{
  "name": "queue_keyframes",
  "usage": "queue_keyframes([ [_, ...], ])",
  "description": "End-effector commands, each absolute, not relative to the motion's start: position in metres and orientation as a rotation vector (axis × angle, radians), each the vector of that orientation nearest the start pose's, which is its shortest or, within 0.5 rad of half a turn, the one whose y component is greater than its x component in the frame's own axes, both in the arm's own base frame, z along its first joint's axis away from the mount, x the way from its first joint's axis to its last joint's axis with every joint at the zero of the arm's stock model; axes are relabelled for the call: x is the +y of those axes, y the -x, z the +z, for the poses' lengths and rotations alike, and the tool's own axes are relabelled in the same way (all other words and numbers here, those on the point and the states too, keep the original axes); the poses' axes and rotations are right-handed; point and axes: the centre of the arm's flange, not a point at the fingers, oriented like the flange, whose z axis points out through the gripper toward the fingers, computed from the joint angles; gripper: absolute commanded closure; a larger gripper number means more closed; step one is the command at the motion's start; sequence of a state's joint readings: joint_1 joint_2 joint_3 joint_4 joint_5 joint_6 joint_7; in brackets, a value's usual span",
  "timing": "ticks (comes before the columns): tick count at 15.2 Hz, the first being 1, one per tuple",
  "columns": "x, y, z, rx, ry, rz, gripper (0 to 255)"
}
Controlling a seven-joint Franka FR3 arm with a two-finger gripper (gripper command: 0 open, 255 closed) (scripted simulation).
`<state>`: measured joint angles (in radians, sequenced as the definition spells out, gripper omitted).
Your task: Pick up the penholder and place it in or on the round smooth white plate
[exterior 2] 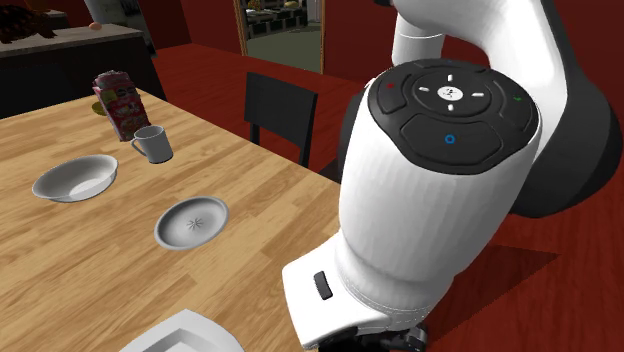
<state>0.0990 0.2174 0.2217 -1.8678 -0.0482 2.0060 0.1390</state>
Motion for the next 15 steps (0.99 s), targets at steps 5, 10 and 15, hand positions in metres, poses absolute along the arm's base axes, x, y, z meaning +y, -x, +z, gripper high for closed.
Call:
queue_keyframes([
  [5,0.227,-0.539,0.406,-0.62,3.293,0.002,0],
  [10,0.272,-0.482,0.386,-1.088,3.442,-0.18,0],
  [15,0.261,-0.488,0.362,-1.088,3.442,-0.18,0],
])
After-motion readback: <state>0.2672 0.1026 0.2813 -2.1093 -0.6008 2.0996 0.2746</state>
